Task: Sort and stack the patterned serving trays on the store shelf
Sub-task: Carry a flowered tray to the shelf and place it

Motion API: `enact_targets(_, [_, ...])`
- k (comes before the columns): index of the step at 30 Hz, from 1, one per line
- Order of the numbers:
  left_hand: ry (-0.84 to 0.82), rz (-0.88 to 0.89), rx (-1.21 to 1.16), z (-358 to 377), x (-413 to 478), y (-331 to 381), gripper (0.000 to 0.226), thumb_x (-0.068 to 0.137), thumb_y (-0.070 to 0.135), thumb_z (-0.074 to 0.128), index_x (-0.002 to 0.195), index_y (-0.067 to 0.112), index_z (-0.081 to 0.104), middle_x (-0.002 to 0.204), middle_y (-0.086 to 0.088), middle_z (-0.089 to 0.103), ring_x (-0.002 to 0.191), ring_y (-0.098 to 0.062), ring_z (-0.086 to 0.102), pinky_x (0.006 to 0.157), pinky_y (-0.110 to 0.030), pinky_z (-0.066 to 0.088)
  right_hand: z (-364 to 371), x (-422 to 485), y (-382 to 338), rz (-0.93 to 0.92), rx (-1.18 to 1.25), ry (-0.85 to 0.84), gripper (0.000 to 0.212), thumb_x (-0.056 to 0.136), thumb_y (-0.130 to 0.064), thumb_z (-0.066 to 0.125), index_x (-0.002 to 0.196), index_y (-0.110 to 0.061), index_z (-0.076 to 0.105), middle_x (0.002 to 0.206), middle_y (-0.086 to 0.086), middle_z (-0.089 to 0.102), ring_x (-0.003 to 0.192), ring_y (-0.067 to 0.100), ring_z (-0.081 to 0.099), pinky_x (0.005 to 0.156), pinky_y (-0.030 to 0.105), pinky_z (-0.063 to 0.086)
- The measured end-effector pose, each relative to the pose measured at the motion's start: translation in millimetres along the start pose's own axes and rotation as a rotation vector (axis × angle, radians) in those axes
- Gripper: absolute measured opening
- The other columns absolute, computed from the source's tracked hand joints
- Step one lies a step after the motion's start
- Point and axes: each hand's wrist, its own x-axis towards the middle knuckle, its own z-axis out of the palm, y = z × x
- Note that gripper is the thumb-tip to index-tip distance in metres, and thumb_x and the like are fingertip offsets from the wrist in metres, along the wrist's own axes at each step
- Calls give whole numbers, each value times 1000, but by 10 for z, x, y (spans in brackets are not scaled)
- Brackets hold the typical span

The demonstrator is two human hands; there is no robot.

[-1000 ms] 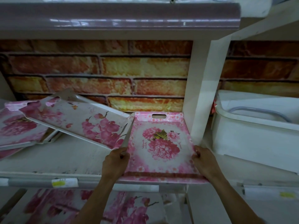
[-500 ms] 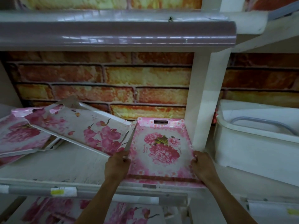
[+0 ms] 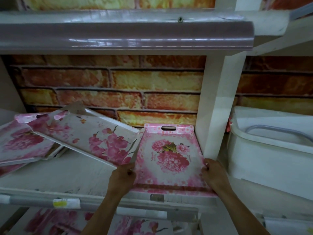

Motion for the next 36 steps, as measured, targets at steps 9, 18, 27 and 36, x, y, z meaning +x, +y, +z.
enact_targets(9, [48,-19,-70,80,96,-13,36,84,10,58,109,31,72,87,-6,72,84,-27,68,77,-31,51,-37,-24,-11,-4,-85,-5,19,92,-11,49,104,-13,64,99,7,65,83,19,62,75,26,51])
enact_targets(18, [54,-14,-69,100,128,-33,33,86,12,59,107,33,73,89,-3,74,86,-24,68,79,-30,51,-44,-115,-74,-12,-117,-55,23,93,-13,46,110,-15,62,107,8,63,92,22,64,91,38,57])
enact_targets(27, [-26,-10,-172,71,163,-100,30,86,13,57,105,32,71,107,-7,72,79,-20,64,72,-26,47,-125,-188,-266,-3,-267,-57,35,88,-14,52,122,-12,58,121,12,60,115,30,53,100,39,49])
enact_targets(36, [225,-122,-247,-150,92,-281,36,91,37,58,110,20,33,98,-16,64,91,-39,64,81,-43,48,74,-244,-723,-159,-257,-125,36,94,-22,50,129,-22,58,129,6,58,120,23,53,104,36,45])
